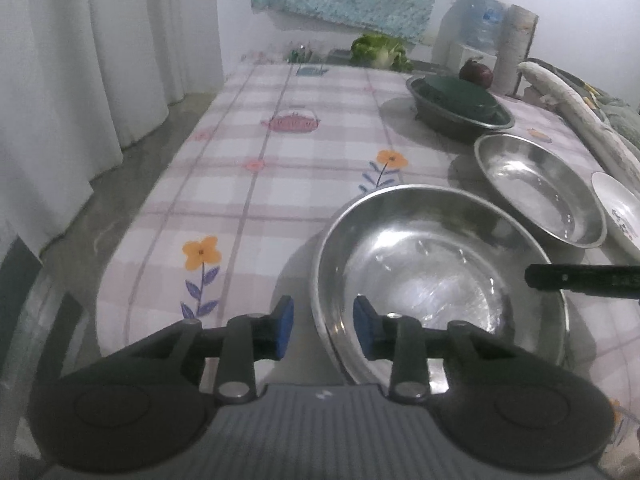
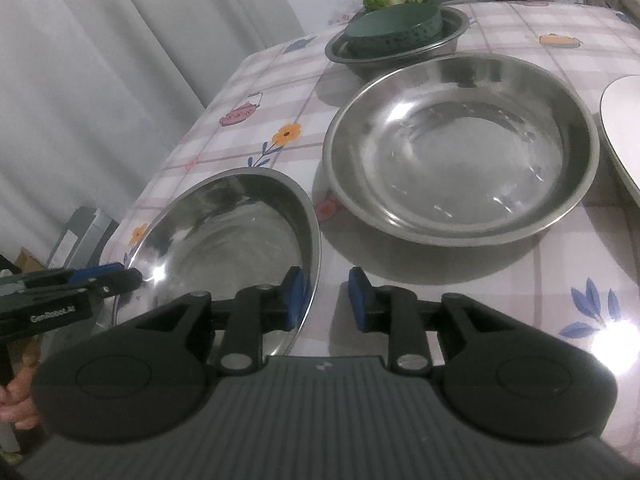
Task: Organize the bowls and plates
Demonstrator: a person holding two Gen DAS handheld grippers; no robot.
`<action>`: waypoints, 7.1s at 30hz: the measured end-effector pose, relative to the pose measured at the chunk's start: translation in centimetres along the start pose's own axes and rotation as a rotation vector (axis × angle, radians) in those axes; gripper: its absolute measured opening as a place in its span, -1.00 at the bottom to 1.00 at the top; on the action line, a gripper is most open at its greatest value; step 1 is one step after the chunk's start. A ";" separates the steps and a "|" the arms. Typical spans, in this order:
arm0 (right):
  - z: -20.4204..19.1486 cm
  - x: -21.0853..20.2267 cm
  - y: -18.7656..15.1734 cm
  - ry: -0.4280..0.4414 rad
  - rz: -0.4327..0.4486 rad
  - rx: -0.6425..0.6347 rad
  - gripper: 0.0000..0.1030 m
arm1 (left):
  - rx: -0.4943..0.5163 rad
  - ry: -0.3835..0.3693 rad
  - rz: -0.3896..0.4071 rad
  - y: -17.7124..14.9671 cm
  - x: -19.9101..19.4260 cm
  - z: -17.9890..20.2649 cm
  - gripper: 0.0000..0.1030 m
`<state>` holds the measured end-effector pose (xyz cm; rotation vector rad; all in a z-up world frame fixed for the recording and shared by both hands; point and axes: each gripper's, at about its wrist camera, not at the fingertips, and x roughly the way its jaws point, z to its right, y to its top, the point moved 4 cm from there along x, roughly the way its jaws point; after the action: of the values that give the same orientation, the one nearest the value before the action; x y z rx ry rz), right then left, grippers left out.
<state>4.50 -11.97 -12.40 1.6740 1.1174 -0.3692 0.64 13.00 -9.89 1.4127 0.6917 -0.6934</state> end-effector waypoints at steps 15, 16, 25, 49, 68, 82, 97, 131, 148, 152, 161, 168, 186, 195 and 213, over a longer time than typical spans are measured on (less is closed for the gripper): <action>-0.6 0.5 -0.4 0.042 -0.015 -0.002 -0.59 | -0.040 -0.101 -0.064 -0.7 1.0 0.6 -0.47; -0.7 0.4 -0.4 0.040 -0.010 -0.020 -0.60 | -0.034 -0.107 -0.065 -0.9 0.9 0.7 -0.47; -0.7 0.2 -0.7 0.025 0.002 -0.046 -0.61 | 0.033 -0.073 -0.065 -1.5 1.3 1.8 -0.46; -2.7 -1.3 -0.6 -0.055 0.044 -0.156 -0.60 | 0.075 -0.026 0.026 -0.8 -0.6 2.4 -0.41; -3.1 -3.9 0.3 -0.037 0.119 -0.164 -0.60 | 0.091 -0.039 0.104 1.0 -3.1 3.4 -0.41; -0.5 -6.8 2.3 -0.061 0.189 -0.136 -0.60 | 0.146 -0.076 0.157 3.8 -3.6 7.6 -0.41; 6.4 -10.0 3.9 -0.144 0.220 -0.060 -0.59 | 0.221 -0.141 0.150 6.9 -0.3 15.1 -0.41; 12.7 -5.6 6.7 -0.173 0.142 0.014 -0.56 | 0.252 -0.124 0.032 8.0 7.0 18.5 -0.41; 13.2 -5.9 7.4 -0.171 0.161 0.038 -0.44 | 0.218 -0.103 0.022 8.4 7.4 17.3 -0.17; 13.1 -5.9 7.4 -0.172 0.159 0.041 -0.43 | 0.219 -0.101 0.025 8.5 7.4 17.3 -0.13; 13.1 -6.8 7.1 -0.185 0.173 0.055 -0.33 | 0.217 -0.099 -0.004 8.8 8.9 17.9 0.03; 13.3 -7.9 6.7 -0.203 0.184 0.062 -0.22 | 0.229 -0.087 0.010 8.5 8.9 18.0 0.06; 13.3 -10.1 4.7 -0.226 0.223 0.103 0.32 | 0.215 -0.130 0.092 9.0 3.0 18.2 0.43; 17.7 -15.2 1.7 -0.273 0.321 0.190 0.35 | 0.343 -0.303 0.102 7.7 0.3 26.2 0.44; 27.2 -18.4 2.0 -0.256 0.283 0.233 0.22 | 0.163 -0.369 0.035 3.2 4.6 33.7 0.16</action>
<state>3.93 -44.73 -9.57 1.8969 0.6570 -0.5299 6.60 -20.65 -10.11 1.3901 0.3254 -0.9692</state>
